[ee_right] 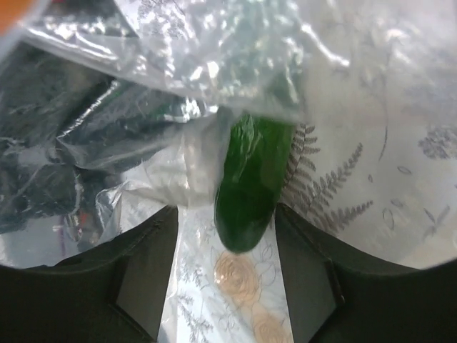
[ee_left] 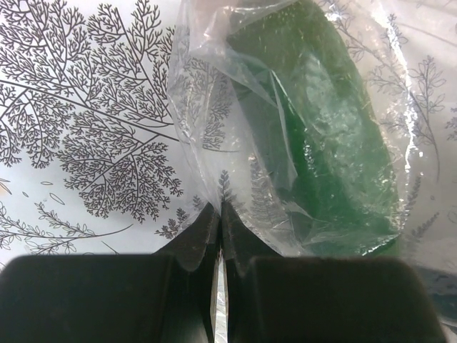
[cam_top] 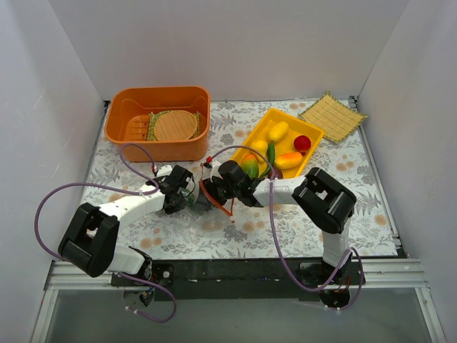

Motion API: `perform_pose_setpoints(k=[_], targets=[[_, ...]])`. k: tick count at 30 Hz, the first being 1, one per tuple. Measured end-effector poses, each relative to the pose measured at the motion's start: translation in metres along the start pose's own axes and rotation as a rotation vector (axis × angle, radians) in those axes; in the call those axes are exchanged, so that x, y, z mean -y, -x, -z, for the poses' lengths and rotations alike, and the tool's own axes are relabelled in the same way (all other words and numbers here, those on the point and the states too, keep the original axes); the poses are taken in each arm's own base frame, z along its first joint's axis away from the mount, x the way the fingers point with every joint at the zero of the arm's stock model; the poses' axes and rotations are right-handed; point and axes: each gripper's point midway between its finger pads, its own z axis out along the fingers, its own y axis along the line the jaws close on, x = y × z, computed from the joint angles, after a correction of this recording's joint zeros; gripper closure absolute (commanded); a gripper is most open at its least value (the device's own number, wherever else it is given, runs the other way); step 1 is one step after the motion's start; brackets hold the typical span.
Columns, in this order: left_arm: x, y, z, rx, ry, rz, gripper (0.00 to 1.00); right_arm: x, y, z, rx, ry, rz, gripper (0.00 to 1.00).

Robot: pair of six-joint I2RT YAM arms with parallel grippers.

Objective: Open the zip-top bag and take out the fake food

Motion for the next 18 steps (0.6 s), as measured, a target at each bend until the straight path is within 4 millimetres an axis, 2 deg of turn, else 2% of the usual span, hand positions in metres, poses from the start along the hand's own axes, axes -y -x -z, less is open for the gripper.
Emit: perform_pose_setpoints(k=[7, 9, 11, 18], targets=[[0.001, -0.001, 0.0, -0.001, -0.003, -0.003, 1.0, 0.005, -0.007, -0.018, -0.023, -0.017, 0.005, 0.35], [0.001, -0.001, 0.0, -0.001, -0.003, -0.003, 1.0, 0.005, -0.006, -0.02, -0.019, -0.02, 0.007, 0.46], [0.001, -0.001, 0.0, 0.0, -0.002, -0.003, 1.0, 0.006, -0.006, -0.021, -0.019, -0.025, 0.011, 0.66], [-0.003, 0.002, -0.001, 0.015, 0.022, 0.003, 1.0, 0.01, -0.006, -0.016, -0.013, -0.064, 0.025, 0.69]])
